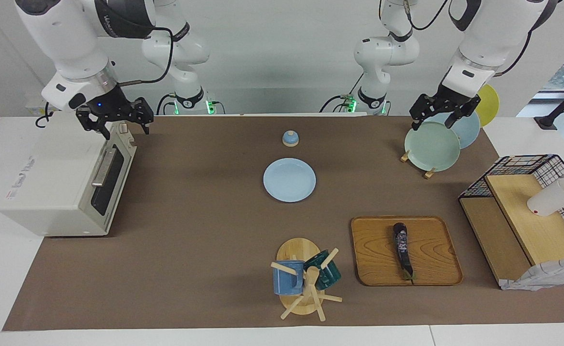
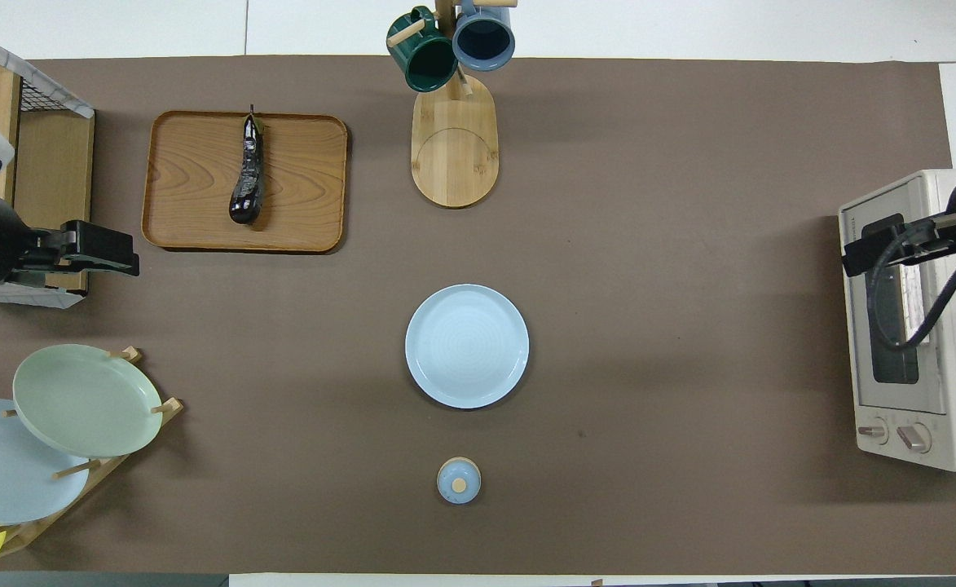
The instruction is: Put eggplant into oven
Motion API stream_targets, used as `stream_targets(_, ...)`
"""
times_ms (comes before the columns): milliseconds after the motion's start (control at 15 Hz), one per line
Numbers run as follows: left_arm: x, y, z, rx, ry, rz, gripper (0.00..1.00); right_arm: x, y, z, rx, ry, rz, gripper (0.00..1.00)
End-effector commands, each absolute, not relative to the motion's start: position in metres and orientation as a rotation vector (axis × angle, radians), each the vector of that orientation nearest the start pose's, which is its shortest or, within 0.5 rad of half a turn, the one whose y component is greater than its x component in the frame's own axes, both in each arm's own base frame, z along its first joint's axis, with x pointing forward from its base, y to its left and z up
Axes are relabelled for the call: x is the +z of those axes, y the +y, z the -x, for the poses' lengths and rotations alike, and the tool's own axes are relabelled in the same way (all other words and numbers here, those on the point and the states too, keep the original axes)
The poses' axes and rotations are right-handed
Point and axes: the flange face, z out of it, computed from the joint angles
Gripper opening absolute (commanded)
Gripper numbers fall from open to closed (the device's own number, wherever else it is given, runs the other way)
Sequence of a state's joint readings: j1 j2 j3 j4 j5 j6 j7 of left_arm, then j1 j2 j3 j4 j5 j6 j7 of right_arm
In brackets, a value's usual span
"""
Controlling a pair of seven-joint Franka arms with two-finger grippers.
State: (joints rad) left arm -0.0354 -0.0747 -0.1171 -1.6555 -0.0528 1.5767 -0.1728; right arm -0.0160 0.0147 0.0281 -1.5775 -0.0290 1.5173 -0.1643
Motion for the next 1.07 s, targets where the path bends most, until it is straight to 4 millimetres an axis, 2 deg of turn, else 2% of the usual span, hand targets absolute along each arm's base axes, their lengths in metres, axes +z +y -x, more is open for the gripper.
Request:
stream_targets(0,0.628,-0.092,-0.523,0.0,-0.044,3.201,1.0,0.611,0.002,-0.547,0.139,-0.258,3.151,1.0)
stream_targets(467,0.627,-0.094,-0.523,-0.008,-0.037,3.2,1.0,0.611,0.003,-0.547,0.139,-0.26,3.151,1.0)
stream_targets(667,0.627,-0.093,-0.528,-0.083,-0.053,3.207,1.0,0.611,0.002,-0.547,0.139,-0.258,3.151,1.0)
stream_targets(800,0.616,-0.096,-0.537,-0.08,-0.041,3.209,1.0,0.611,0.002,-0.547,0.136,-0.258,3.151,1.0)
stream_targets(1000,0.579,-0.095,-0.571,-0.014,-0.017,3.197,1.0,0.611,0.003,-0.547,0.139,-0.26,3.151,1.0)
